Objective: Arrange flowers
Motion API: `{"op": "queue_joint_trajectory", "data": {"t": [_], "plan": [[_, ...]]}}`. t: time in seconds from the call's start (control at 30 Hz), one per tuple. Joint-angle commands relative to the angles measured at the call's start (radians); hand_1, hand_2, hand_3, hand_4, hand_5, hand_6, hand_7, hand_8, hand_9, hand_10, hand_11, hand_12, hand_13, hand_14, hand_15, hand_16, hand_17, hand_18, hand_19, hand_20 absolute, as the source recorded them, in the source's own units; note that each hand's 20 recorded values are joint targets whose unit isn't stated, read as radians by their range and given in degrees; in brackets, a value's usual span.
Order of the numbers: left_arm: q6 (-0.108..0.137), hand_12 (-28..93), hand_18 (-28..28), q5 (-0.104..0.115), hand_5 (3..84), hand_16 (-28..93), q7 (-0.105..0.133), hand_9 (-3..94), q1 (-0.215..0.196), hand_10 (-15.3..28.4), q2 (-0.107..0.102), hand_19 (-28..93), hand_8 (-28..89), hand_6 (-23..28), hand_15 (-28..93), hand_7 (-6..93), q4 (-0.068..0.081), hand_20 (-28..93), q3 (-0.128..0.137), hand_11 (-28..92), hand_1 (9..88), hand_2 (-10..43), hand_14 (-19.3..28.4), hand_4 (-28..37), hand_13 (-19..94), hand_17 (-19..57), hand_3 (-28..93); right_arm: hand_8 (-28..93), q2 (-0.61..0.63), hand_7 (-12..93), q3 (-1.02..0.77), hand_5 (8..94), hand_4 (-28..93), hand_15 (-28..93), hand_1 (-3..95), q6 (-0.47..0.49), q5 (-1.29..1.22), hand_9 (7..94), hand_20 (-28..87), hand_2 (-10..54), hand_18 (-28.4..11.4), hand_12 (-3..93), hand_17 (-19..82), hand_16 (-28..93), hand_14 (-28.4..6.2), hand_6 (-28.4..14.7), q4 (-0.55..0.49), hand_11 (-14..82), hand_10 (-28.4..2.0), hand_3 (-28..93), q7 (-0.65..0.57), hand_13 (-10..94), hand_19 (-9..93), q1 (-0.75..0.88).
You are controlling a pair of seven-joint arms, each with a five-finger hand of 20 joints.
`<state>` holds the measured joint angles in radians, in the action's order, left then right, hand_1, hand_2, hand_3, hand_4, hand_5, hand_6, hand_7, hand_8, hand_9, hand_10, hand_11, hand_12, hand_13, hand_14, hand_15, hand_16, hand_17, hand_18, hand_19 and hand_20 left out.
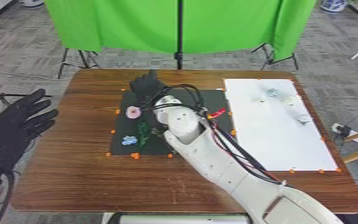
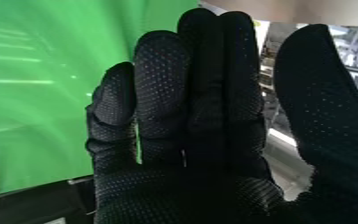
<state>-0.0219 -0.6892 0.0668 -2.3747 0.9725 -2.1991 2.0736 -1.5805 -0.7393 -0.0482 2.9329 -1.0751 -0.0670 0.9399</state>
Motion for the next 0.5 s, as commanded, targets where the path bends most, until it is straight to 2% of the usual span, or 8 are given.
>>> {"op": "queue_joint_trajectory", "data": {"t": [0.03,0.07,0.13,0.17,0.2,0.27,0.3,0.5], "plan": [[0.003,15,23.2,-0.002,29.3,1,0.024,23.2,-0.053,10.1,0.035,45,-11,0.8,30,22.5,-0.007,6,0.006,21,24.0,-5.5,13.8,-28.1,21,-10.2,70,-13,0.065,43,0.046,63.7,-28,65,37.4,0.027,0.084,74.4,48,-8.8,-17.6,40.0,26,26,-3.6,1.7,-0.108,28.0,-4.5,83,-0.031,67,80,-0.052],[0.004,15,23.2,-0.005,29.3,1,0.030,23.2,-0.062,10.1,0.043,45,-11,0.7,30,22.5,-0.010,6,0.008,21,24.0,-5.5,13.8,-28.1,21,-10.2,70,-13,0.083,40,0.050,61.7,-28,66,36.3,0.031,0.076,70.8,48,-8.6,-17.6,37.3,26,25,-3.9,1.7,-0.138,31.2,-5.1,84,-0.029,65,80,-0.048],[-0.001,15,23.2,-0.014,29.3,1,0.020,23.1,-0.069,10.0,0.068,45,-11,0.7,30,22.5,-0.011,6,0.012,20,24.0,-5.5,13.8,-28.1,21,-10.2,70,-19,0.138,37,0.040,57.5,-28,68,33.1,0.079,0.034,63.3,48,-8.1,-17.6,30.5,24,23,-4.7,1.9,-0.230,37.5,-6.3,87,-0.020,59,79,-0.019],[0.008,16,23.2,-0.011,29.2,1,0.036,23.1,-0.081,9.9,0.073,45,-11,0.7,30,22.5,-0.010,6,0.013,21,24.0,-5.5,13.8,-28.1,21,-10.2,70,-22,0.161,37,0.032,53.4,-28,69,30.8,0.079,0.008,58.0,47,-7.8,-17.6,26.2,22,21,-5.1,1.7,-0.263,41.1,-7.5,90,-0.017,55,77,-0.015],[0.000,16,23.2,-0.010,29.2,1,0.009,23.0,-0.079,10.0,0.096,45,-11,0.7,30,22.5,-0.007,6,0.020,20,24.0,-5.4,13.8,-28.1,21,-10.2,69,-22,0.181,36,0.003,47.3,-28,67,27.3,0.111,0.003,50.3,45,-7.4,-18.0,23.8,19,19,-5.8,0.5,-0.304,41.7,-9.1,91,-0.010,49,74,0.010],[0.021,16,23.2,0.009,29.1,1,0.018,23.0,-0.103,10.0,0.113,45,-11,0.7,30,22.6,-0.004,6,0.018,20,24.0,-5.5,13.7,-28.1,21,-10.2,70,-22,0.251,34,-0.019,39.7,-28,61,24.0,0.145,-0.058,40.5,43,-7.3,-18.1,22.2,16,15,-7.3,-1.1,-0.384,38.7,-11.5,91,-0.031,41,70,0.033],[0.023,16,23.2,0.010,29.0,1,0.011,23.0,-0.112,10.0,0.121,45,-11,0.7,29,22.6,-0.007,6,0.022,20,24.0,-5.5,13.7,-28.1,21,-10.2,70,-21,0.260,33,-0.077,36.3,-28,59,22.7,0.148,-0.061,37.1,42,-7.3,-18.2,21.9,15,13,-8.1,-2.3,-0.404,37.1,-12.2,91,-0.007,38,68,0.068],[0.032,16,23.2,0.007,28.8,1,0.013,22.8,-0.143,9.9,0.141,45,-11,0.6,29,22.7,-0.014,6,0.038,20,24.1,-5.7,13.7,-28.1,21,-10.2,70,-17,0.437,27,-0.191,29.6,-28,47,20.0,0.210,-0.193,29.3,35,-7.5,-18.3,22.1,11,12,-10.5,-5.1,-0.526,31.2,-13.8,89,-0.091,29,63,0.171]]}}
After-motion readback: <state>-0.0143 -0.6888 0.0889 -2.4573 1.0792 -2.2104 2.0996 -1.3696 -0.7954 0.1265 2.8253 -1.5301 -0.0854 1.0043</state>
